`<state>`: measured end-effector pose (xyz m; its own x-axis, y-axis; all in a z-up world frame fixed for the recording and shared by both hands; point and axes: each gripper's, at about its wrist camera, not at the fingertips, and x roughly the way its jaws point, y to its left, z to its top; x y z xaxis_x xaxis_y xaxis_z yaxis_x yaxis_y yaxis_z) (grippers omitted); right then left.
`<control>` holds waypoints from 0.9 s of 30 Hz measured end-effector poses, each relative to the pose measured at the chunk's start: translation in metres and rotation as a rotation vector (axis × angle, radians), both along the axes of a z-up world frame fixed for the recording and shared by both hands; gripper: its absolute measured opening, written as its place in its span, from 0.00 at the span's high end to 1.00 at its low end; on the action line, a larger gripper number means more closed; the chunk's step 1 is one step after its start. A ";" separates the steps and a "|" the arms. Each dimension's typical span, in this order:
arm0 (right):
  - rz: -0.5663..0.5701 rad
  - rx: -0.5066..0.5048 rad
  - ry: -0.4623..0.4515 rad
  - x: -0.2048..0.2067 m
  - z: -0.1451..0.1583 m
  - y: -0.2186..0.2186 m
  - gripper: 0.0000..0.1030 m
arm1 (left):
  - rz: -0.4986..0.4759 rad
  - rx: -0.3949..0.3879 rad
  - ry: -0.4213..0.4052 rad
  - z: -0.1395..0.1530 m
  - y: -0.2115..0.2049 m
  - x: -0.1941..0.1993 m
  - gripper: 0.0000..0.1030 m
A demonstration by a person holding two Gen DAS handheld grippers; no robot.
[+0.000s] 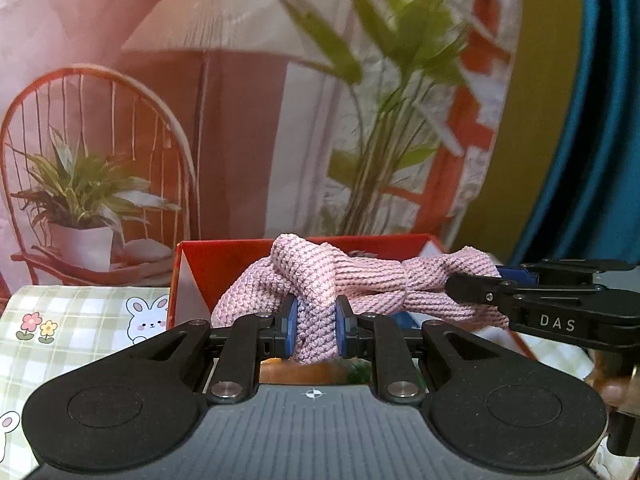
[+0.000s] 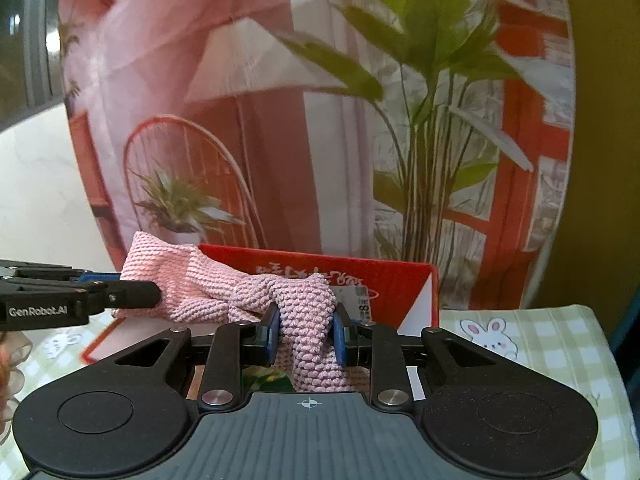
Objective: Organize soft objects
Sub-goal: 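Lift the pink towel with both grippers and carry it over the box, then open both grippers to release the pink towel into the box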
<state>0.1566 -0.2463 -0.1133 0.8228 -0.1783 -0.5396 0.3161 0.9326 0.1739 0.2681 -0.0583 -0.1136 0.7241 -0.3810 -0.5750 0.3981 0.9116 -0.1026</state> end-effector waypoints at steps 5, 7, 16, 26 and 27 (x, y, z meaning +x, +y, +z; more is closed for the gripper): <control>0.005 0.000 0.078 0.039 -0.016 -0.011 0.77 | 0.010 0.040 0.048 -0.015 -0.007 0.029 0.81; 0.006 0.005 0.106 0.052 -0.024 -0.016 0.77 | 0.007 0.052 0.070 -0.022 -0.008 0.038 0.81; -0.004 0.044 0.212 0.086 -0.049 -0.032 0.77 | -0.004 0.053 0.151 -0.043 -0.004 0.065 0.80; -0.040 0.045 0.250 0.093 -0.055 -0.036 0.68 | -0.007 0.058 0.165 -0.046 -0.005 0.068 0.55; -0.050 0.040 0.243 0.092 -0.054 -0.036 0.64 | -0.006 0.058 0.156 -0.045 -0.005 0.067 0.46</control>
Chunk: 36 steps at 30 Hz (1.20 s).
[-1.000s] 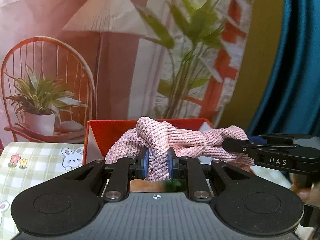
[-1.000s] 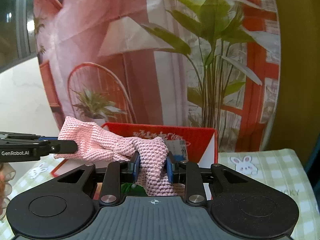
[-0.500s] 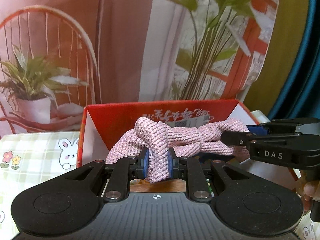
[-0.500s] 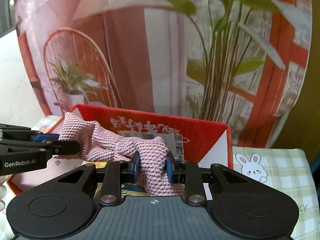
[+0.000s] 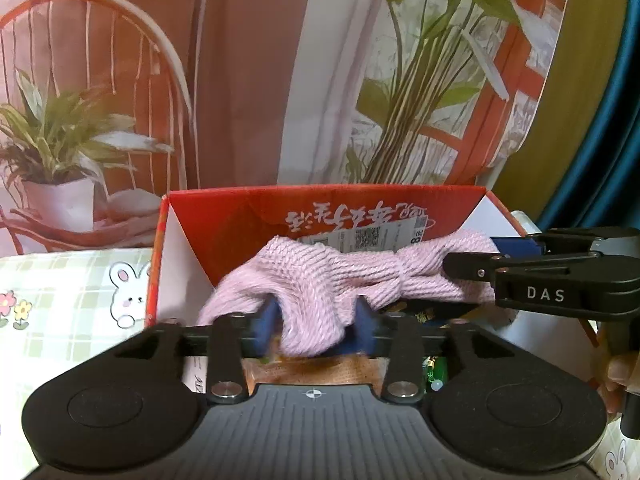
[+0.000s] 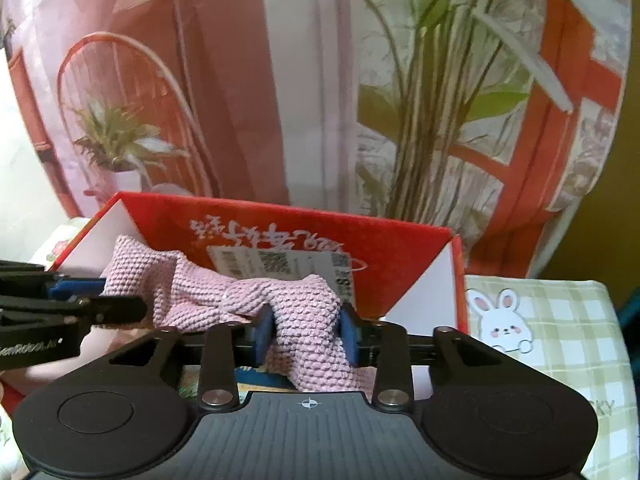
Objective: Organize soft objects
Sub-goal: 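Open both grippers to release the pink towel into the box, then move both open grippers down to the white wrapped tissue bundle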
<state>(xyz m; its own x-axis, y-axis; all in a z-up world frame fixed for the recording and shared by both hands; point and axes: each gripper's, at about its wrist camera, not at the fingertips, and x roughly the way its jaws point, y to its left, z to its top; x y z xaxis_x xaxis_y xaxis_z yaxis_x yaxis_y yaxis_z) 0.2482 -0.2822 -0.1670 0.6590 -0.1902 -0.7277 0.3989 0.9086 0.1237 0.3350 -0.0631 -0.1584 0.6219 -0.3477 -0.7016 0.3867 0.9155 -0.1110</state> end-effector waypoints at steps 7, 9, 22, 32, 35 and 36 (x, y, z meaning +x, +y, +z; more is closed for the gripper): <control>-0.023 -0.018 -0.049 -0.015 0.015 0.003 0.46 | 0.019 0.001 -0.057 0.023 0.008 -0.020 0.33; -0.011 -0.044 -0.056 -0.020 0.021 0.008 0.45 | 0.022 0.007 -0.082 0.031 0.011 -0.030 0.29; -0.001 -0.106 -0.162 -0.088 0.057 0.052 0.08 | 0.069 0.009 -0.219 0.070 0.035 -0.114 0.02; -0.039 -0.105 -0.266 -0.153 0.070 0.077 0.00 | 0.114 -0.015 -0.270 0.072 0.047 -0.173 0.00; -0.055 -0.104 -0.291 -0.170 0.071 0.082 0.00 | 0.123 -0.010 -0.284 0.070 0.048 -0.190 0.00; -0.059 -0.102 -0.299 -0.175 0.070 0.084 0.00 | 0.125 -0.012 -0.289 0.070 0.049 -0.195 0.00</control>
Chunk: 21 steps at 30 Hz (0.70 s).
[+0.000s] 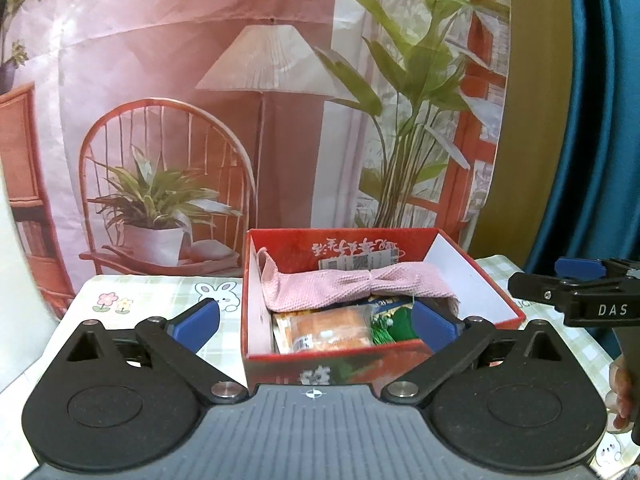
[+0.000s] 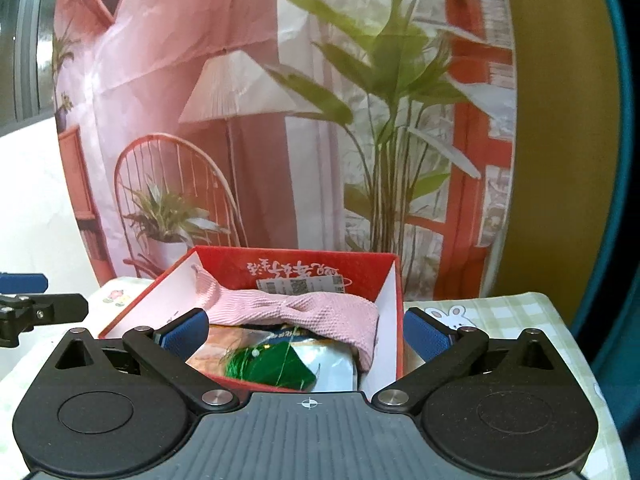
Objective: Organize soft objects
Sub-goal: 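Move both open grippers down to the white wrapped tissue bundle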
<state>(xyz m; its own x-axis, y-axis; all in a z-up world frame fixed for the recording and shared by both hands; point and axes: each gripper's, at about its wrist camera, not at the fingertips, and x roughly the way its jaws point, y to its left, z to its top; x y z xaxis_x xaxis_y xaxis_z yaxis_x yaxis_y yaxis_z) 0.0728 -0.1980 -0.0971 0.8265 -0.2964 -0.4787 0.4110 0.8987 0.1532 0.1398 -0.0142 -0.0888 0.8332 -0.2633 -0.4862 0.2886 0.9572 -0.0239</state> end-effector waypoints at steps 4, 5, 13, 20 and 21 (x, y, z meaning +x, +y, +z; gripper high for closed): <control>-0.039 0.013 -0.019 -0.021 -0.006 0.005 0.00 | 0.013 -0.022 -0.013 -0.005 0.003 -0.018 0.00; -0.057 0.015 -0.018 -0.025 -0.008 0.006 0.00 | 0.012 -0.034 -0.014 -0.007 0.004 -0.023 0.00; -0.115 0.019 0.007 -0.053 -0.036 0.020 0.00 | 0.028 -0.088 -0.027 -0.025 0.016 -0.045 0.00; -0.050 -0.001 0.007 -0.062 -0.052 0.038 0.00 | 0.039 -0.090 0.018 -0.045 0.021 -0.050 0.00; -0.041 0.004 0.012 -0.062 -0.054 0.040 0.00 | 0.039 -0.089 0.030 -0.049 0.021 -0.051 0.00</control>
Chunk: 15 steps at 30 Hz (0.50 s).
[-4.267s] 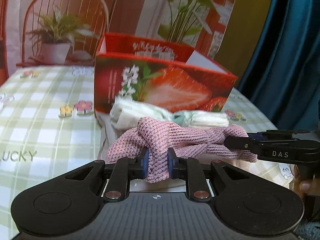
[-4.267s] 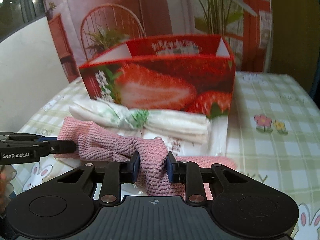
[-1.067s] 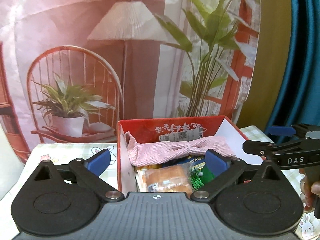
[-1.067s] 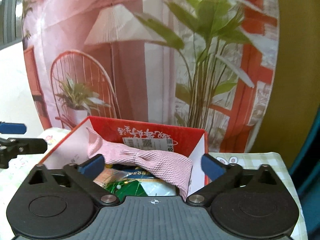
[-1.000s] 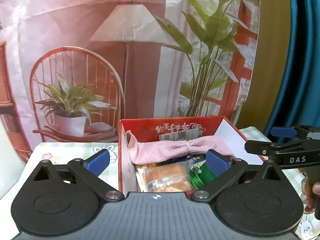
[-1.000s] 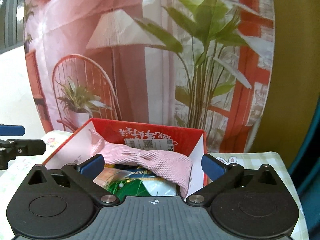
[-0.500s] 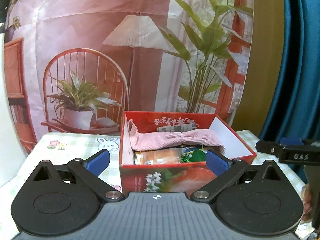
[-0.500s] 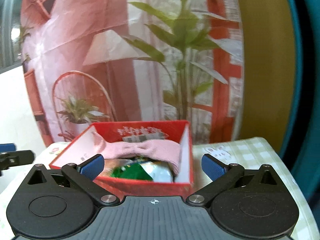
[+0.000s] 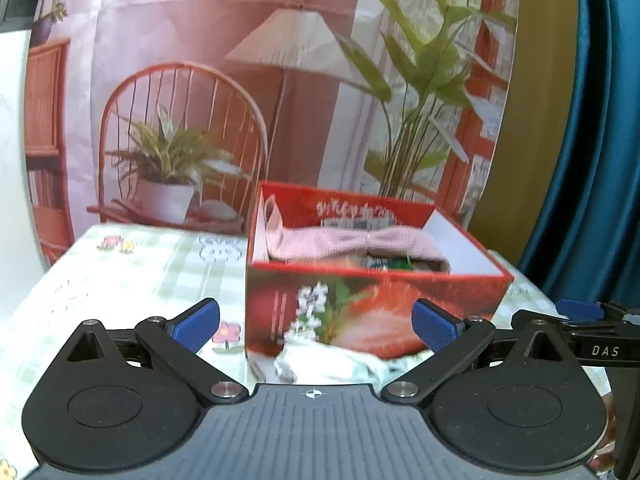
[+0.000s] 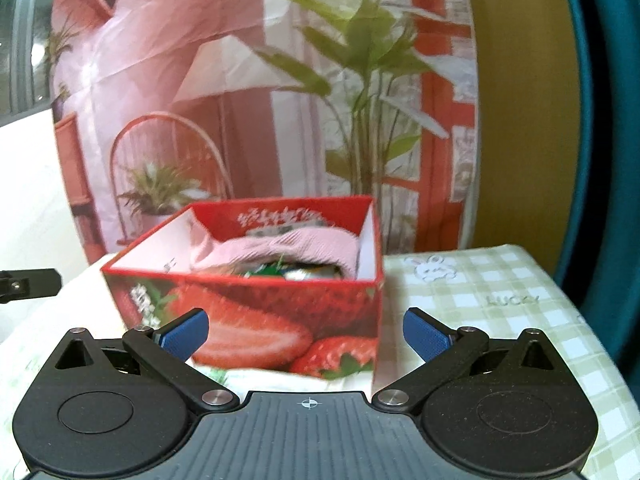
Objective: Organize soft objects
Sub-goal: 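Move both open grippers down to the white wrapped tissue bundle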
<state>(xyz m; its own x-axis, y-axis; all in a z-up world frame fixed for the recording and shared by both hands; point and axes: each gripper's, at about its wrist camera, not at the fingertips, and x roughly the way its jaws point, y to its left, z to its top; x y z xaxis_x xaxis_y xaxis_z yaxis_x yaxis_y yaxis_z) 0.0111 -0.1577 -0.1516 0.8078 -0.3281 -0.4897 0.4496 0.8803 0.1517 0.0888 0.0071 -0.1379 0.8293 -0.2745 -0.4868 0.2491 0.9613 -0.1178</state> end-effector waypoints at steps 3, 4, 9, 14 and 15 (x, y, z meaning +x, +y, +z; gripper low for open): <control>0.020 0.002 0.022 0.000 -0.009 0.007 0.00 | -0.004 0.009 0.033 -0.011 0.001 0.000 0.00; 0.026 -0.002 0.037 0.001 -0.013 0.009 0.00 | -0.005 0.016 0.047 -0.014 0.001 -0.001 0.00; 0.035 0.029 0.080 0.003 -0.031 0.013 0.00 | -0.001 0.044 0.063 -0.029 0.002 -0.003 0.00; 0.026 0.037 0.108 0.004 -0.043 0.012 0.00 | 0.007 0.046 0.079 -0.037 0.006 -0.002 0.00; 0.027 0.039 0.112 0.004 -0.045 0.012 0.00 | 0.008 0.048 0.082 -0.039 0.006 -0.002 0.00</control>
